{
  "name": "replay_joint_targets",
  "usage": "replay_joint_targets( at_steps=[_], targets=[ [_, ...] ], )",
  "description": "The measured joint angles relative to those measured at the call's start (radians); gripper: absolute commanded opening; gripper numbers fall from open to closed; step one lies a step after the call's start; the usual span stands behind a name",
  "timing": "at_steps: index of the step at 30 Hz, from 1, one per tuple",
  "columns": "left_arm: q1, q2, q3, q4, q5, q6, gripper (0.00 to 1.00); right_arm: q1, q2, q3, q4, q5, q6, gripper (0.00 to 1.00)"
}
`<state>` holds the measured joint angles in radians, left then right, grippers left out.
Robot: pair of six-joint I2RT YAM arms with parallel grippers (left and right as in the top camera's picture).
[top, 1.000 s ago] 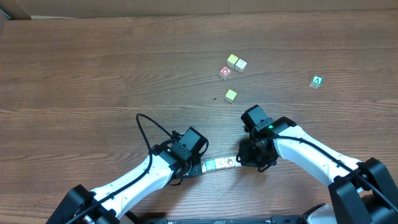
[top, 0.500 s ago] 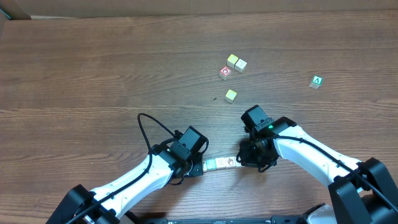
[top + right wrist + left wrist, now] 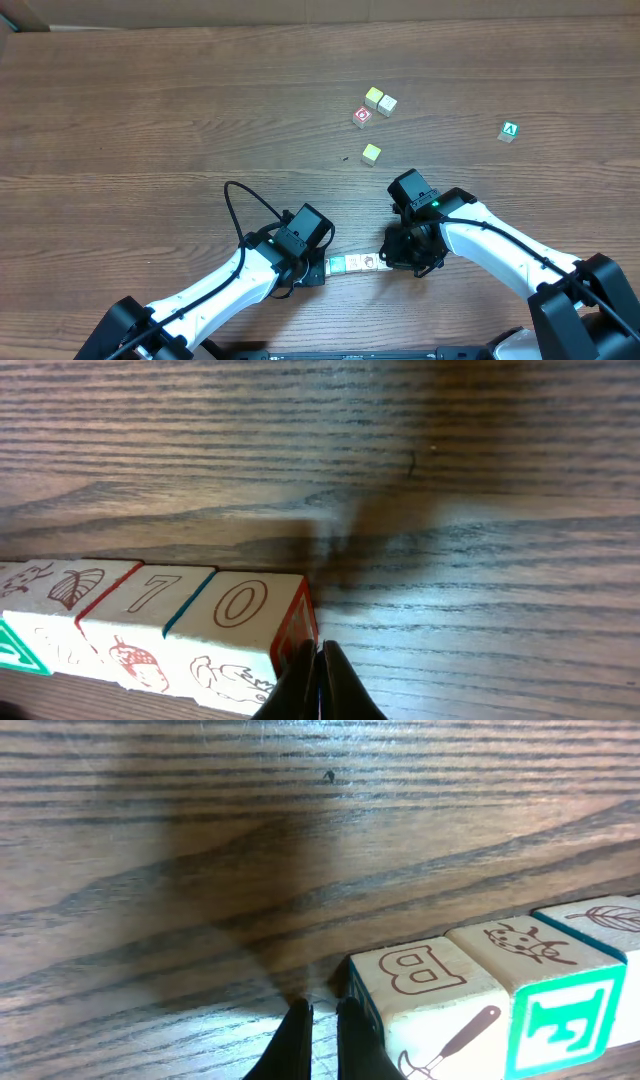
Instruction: Flip 5 blocks
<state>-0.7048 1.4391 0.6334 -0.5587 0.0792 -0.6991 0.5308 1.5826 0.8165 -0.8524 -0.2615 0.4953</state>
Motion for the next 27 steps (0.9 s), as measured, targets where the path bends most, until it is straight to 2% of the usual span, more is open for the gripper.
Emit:
replay_joint_targets(
  at_steps=[14,27],
  targets=[
    [0.000,0.002,0.000,-0.002,-0.005,0.058,0.04,0.000,0.000,0.000,-0.032,-0.021,0.051,0.04],
    [0.000,0.002,0.000,0.008,-0.074,0.127,0.04,0.024,0.000,0.000,-0.036,-0.023,0.074,0.04]
  ],
)
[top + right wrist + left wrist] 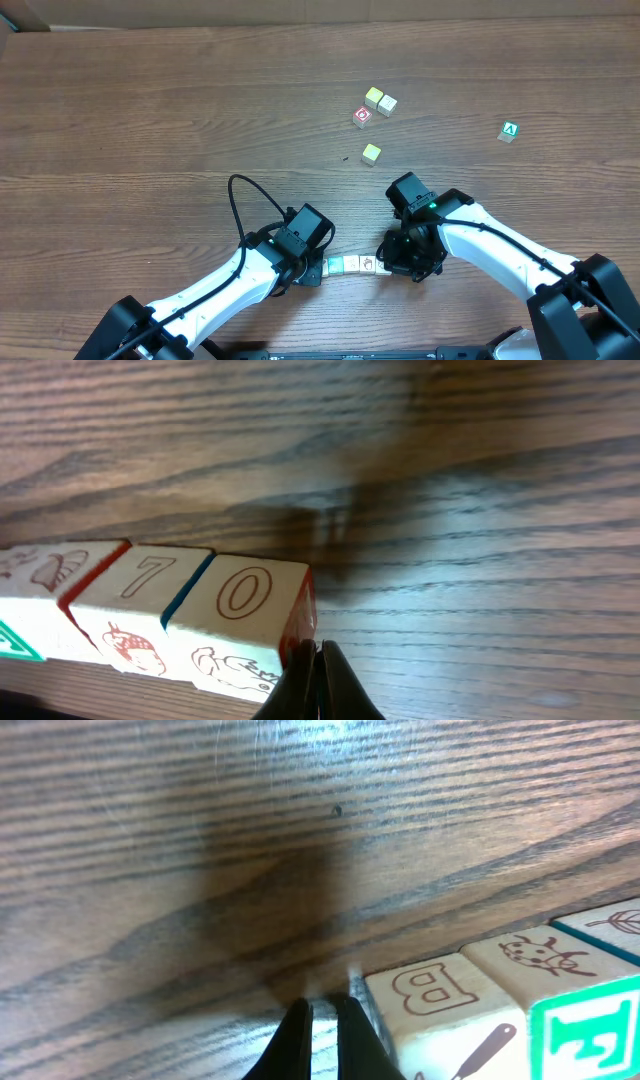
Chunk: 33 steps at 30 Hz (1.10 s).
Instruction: Flip 5 blocks
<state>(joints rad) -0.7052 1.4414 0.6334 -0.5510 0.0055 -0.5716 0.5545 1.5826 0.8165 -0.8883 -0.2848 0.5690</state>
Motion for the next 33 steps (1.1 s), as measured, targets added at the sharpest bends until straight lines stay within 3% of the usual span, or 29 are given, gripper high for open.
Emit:
replay_joint_targets(
  at_steps=[33],
  targets=[
    [0.000,0.002,0.000,0.074,-0.066,0.164,0.04,0.029,0.000,0.000,0.010,0.003,0.082,0.04]
  ],
)
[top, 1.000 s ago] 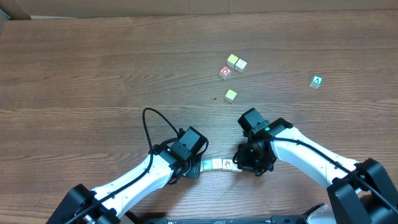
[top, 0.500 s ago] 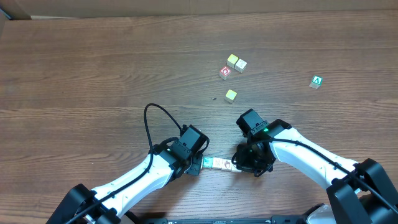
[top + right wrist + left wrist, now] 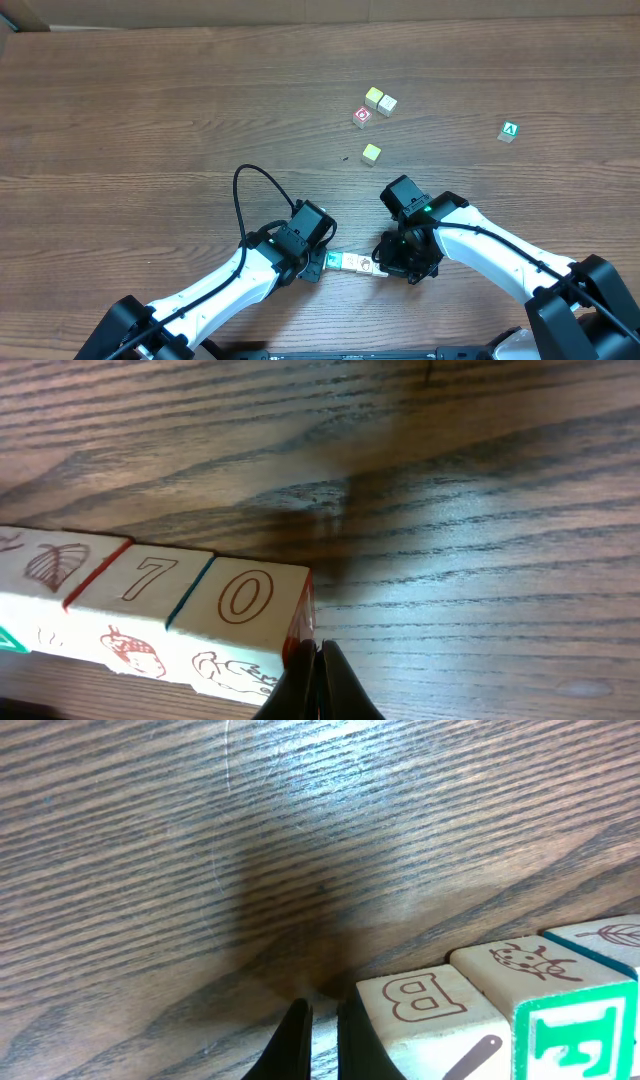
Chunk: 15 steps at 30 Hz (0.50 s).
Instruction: Flip 5 blocks
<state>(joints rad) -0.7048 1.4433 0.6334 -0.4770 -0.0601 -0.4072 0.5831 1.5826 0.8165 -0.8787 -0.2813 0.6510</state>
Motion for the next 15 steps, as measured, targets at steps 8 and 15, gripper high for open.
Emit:
replay_joint_targets(
  at_steps=[8,15],
  targets=[
    [0.000,0.000,0.000,0.006,-0.005,0.018,0.04,0.001,0.000,0.000,-0.009,-0.003,0.039,0.04],
    [0.000,0.000,0.000,0.008,-0.020,0.034,0.04,0.040,0.000,-0.002,-0.008,0.000,0.063,0.04]
  ],
)
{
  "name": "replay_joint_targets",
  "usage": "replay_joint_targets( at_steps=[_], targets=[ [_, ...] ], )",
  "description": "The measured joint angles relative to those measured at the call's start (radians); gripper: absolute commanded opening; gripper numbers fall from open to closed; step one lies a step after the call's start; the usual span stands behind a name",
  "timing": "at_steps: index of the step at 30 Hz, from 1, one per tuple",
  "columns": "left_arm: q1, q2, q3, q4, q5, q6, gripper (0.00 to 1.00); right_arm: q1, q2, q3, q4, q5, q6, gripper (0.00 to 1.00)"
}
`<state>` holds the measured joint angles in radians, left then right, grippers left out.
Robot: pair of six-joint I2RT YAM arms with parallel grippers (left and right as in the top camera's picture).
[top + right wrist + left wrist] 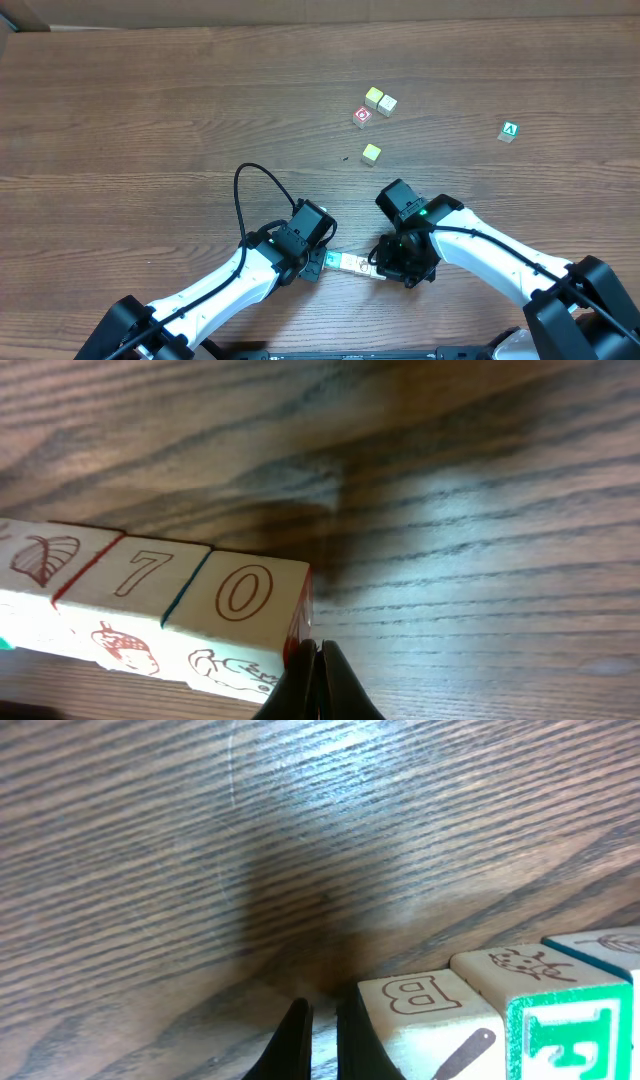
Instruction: Flip 5 blocks
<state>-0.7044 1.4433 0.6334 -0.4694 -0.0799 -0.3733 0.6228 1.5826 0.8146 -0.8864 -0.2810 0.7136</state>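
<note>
A short row of wooden blocks [350, 264] is squeezed end to end between my two grippers near the table's front. The left gripper [322, 262] is shut, its fingertips [322, 1020] pressing on the B block [425, 1010]. Beside that come a ladybug block [520, 970] and a leaf block [610, 945]. A green F face [565, 1040] looks toward the camera. My right gripper [380, 268] is shut too, its tips [318, 660] against the red end of the 0 block [243, 595], which adjoins the 7 block [140, 575].
Loose blocks lie farther back: a yellowish pair [380, 100], a red-marked one [362, 116], a single yellow one [371, 153] and a green A block [509, 130] at the right. The left arm's black cable [245, 190] loops over the table.
Both grippers and the row between them have shifted slightly left, and the wood grain has turned a little in both wrist views. The same faces still point up.
At the oldest moment both shut grippers pressed the row from its two ends, lying level across the table. At each later moment the row sat a little farther left and more slanted, left end farther back. B, ladybug, leaf, 7 and 0 stayed on top throughout.
</note>
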Motion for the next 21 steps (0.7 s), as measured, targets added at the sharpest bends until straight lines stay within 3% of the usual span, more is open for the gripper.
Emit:
replay_joint_targets(
  at_steps=[21],
  targets=[
    [0.000,0.029,0.001,0.048,-0.033,0.045,0.04,0.039,0.000,-0.004,-0.006,0.010,0.080,0.04]
  ],
)
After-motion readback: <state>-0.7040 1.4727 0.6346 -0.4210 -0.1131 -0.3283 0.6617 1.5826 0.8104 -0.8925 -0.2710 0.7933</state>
